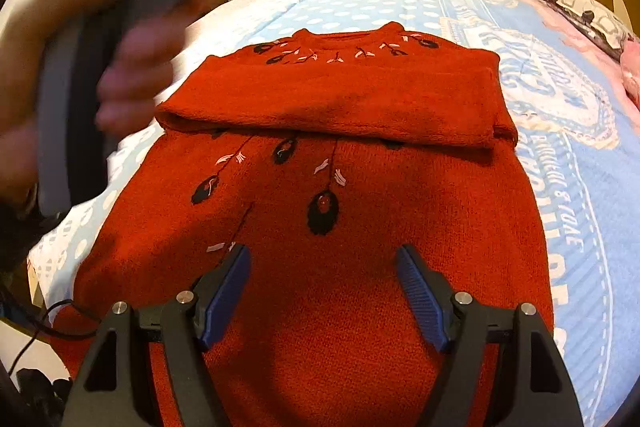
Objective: Fold small clothes
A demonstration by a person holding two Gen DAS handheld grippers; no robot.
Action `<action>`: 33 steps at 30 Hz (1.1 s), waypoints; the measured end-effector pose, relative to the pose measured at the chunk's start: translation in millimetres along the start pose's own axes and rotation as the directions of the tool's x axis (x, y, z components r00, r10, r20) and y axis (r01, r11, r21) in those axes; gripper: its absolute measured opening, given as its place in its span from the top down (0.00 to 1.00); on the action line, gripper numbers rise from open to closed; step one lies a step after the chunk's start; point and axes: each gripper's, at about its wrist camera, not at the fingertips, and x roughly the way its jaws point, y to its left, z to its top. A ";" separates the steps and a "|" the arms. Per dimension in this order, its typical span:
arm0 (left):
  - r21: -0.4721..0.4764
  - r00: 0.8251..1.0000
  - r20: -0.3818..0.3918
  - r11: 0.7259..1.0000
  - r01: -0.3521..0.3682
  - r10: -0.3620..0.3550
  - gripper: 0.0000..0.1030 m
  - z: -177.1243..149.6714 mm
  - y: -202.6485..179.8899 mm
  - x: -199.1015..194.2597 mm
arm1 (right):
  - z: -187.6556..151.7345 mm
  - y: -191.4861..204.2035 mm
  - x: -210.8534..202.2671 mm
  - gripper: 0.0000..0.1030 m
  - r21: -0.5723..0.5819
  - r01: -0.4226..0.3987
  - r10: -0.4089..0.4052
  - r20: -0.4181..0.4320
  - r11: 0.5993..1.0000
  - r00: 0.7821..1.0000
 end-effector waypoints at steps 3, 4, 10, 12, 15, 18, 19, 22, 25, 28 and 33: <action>0.024 0.992 0.056 0.993 -0.112 0.110 0.29 -22.3 29.1 -20.9 | -0.4 0.1 -1.1 0.27 0.003 0.002 -0.002 0.005 1.000 1.000; 0.023 0.987 0.060 0.988 -0.154 0.152 0.29 -32.5 42.2 -26.9 | -0.6 -0.1 -0.8 0.26 0.003 0.003 -0.003 0.003 1.000 1.000; -0.058 0.935 -0.023 0.933 -0.355 0.354 0.28 -103.7 129.5 -55.3 | -2.0 -14.6 -9.9 0.27 0.076 -0.002 0.000 0.032 0.997 0.999; -0.062 0.922 -0.067 0.921 -0.385 0.381 0.28 -121.2 148.3 -58.8 | -1.3 -23.3 -22.8 0.27 0.117 0.018 -0.025 0.052 0.993 0.998; -0.076 0.924 -0.087 0.922 -0.379 0.372 0.28 -131.8 160.8 -59.4 | 1.5 -24.0 -40.0 0.27 0.058 0.061 -0.062 0.029 0.996 0.998; -0.071 0.933 -0.062 0.931 -0.359 0.355 0.28 -125.3 160.7 -53.9 | 11.7 -32.9 -56.1 0.27 0.030 0.114 -0.114 0.013 0.993 0.993; -0.063 0.934 -0.056 0.933 -0.355 0.352 0.26 -122.2 158.8 -50.0 | 18.3 -40.8 -62.4 0.27 0.040 0.126 -0.127 0.012 0.991 0.992; -0.052 0.935 -0.080 0.936 -0.349 0.345 0.23 -121.5 160.0 -37.5 | 44.4 -65.1 -72.7 0.27 0.074 0.167 -0.170 0.031 0.983 0.985; -0.075 0.933 -0.105 0.933 -0.353 0.345 0.19 -123.2 168.0 -26.5 | 73.1 -84.9 -65.3 0.34 0.112 0.196 -0.202 0.036 0.974 0.979; -0.164 0.942 -0.128 0.930 -0.328 0.310 0.07 -127.9 185.5 -27.0 | 98.7 -95.0 -36.3 0.61 0.108 0.250 -0.253 0.023 0.962 0.967; -0.241 0.948 -0.118 0.918 -0.315 0.294 0.04 -136.4 194.4 -31.7 | 118.2 -102.8 17.9 0.63 0.113 0.247 -0.244 -0.038 0.962 0.969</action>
